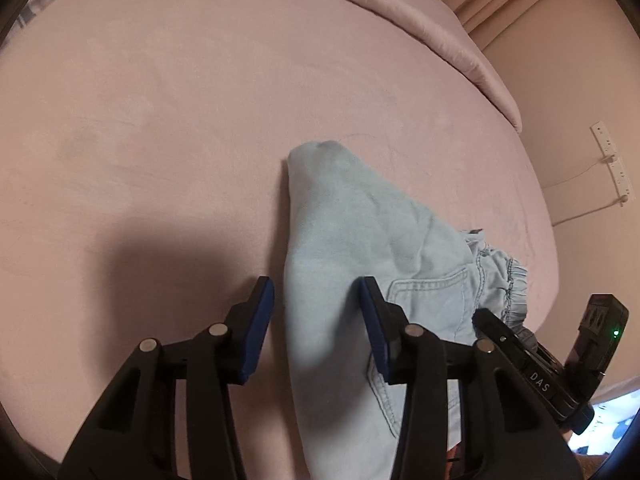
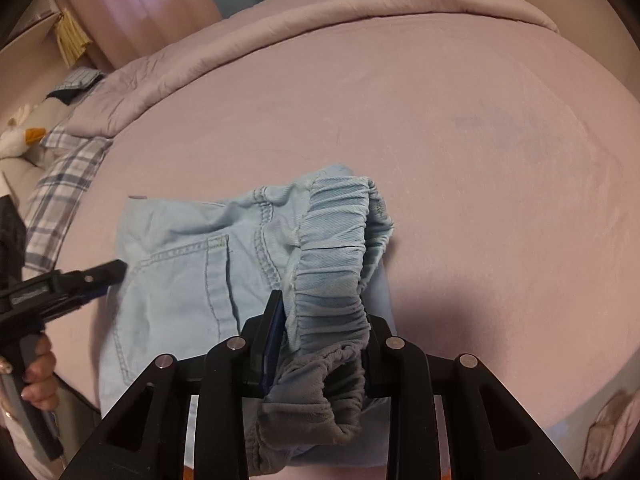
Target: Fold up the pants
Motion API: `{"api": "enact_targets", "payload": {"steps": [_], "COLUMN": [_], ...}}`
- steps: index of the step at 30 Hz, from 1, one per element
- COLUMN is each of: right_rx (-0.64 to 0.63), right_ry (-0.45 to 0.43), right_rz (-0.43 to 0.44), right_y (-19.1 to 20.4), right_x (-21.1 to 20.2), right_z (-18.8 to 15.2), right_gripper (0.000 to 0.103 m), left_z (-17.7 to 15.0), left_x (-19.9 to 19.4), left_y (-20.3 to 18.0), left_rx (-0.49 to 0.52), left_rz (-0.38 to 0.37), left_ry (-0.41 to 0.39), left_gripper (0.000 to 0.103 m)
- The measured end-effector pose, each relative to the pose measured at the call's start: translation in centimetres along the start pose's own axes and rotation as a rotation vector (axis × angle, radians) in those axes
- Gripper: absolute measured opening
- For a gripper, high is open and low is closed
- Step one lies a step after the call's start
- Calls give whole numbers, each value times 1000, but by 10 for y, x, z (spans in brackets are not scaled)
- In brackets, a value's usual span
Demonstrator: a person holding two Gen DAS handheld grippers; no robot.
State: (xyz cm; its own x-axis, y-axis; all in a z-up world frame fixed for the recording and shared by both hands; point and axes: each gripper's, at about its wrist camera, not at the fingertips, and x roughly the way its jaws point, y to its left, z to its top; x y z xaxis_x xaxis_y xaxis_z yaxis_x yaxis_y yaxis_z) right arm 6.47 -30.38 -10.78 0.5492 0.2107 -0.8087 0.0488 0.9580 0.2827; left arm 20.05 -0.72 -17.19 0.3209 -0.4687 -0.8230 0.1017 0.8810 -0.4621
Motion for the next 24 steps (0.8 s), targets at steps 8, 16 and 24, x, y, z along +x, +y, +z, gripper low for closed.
{"api": "enact_targets", "payload": {"steps": [8,16,24], "right_rx": [29,27,25], "right_ry": [4,0,6], "right_rz": [24,15,10], "right_y": [-15,-17,-17], "right_x": [-2,-3,-2], "right_z": [-5,-7,-6], "right_gripper": [30,33,34], "left_z": [-15,-32,-56], "left_x": [2,-1,-3], "left_y": [2,7,-4], "left_rx": [-6,-28,18], "left_rz": [-1,-34,-5], "left_ry": [28,44,55], "left_gripper": [48,51,53]}}
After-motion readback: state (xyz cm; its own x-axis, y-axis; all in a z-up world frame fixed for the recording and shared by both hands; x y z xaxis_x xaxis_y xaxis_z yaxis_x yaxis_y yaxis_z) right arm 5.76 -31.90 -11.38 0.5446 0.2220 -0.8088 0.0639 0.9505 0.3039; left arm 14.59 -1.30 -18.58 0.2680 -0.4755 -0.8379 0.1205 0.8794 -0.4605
